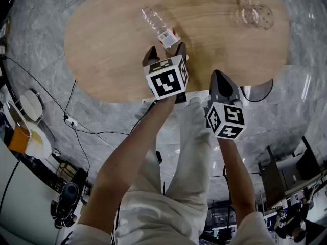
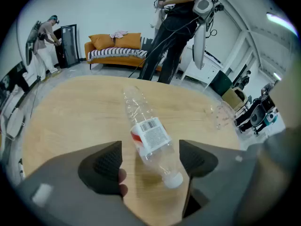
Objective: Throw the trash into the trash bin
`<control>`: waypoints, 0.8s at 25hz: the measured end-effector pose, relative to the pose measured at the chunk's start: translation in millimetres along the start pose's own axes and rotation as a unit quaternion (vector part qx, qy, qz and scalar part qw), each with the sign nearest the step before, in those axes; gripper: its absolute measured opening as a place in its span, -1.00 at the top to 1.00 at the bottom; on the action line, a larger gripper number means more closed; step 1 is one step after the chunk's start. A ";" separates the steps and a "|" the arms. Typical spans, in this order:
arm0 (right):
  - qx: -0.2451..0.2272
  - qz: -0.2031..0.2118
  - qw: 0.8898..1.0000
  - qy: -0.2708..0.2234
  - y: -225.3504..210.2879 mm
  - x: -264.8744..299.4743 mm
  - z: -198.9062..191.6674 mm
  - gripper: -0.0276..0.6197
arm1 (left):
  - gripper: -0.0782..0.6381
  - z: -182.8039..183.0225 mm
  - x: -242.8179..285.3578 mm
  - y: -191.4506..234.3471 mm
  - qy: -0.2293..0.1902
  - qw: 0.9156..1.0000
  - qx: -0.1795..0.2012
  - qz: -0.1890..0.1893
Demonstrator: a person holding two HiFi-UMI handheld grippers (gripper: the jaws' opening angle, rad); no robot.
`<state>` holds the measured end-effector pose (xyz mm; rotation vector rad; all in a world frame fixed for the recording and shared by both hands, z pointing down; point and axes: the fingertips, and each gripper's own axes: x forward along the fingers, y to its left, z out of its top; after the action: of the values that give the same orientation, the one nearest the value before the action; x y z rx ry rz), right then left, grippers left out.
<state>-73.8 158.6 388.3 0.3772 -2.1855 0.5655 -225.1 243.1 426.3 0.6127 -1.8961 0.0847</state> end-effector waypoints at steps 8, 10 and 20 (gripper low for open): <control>0.002 -0.001 1.000 0.004 -11.2 -7.3 -5.8 0.84 | -0.14 -0.8 24.4 14.1 0.021 0.999 0.012 0.046; 0.001 -0.001 1.000 0.003 -11.6 -9.2 -7.5 0.84 | -0.13 0.8 21.2 14.9 0.020 0.999 0.029 0.037; 0.020 -0.010 1.000 -0.011 -21.3 -20.5 -13.5 0.84 | -0.12 -8.8 -13.9 -13.3 -0.012 0.993 0.115 0.002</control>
<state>-42.8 148.9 385.3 0.4273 -2.1922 0.5980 -207.9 239.7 414.7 0.7689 -1.9248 0.3031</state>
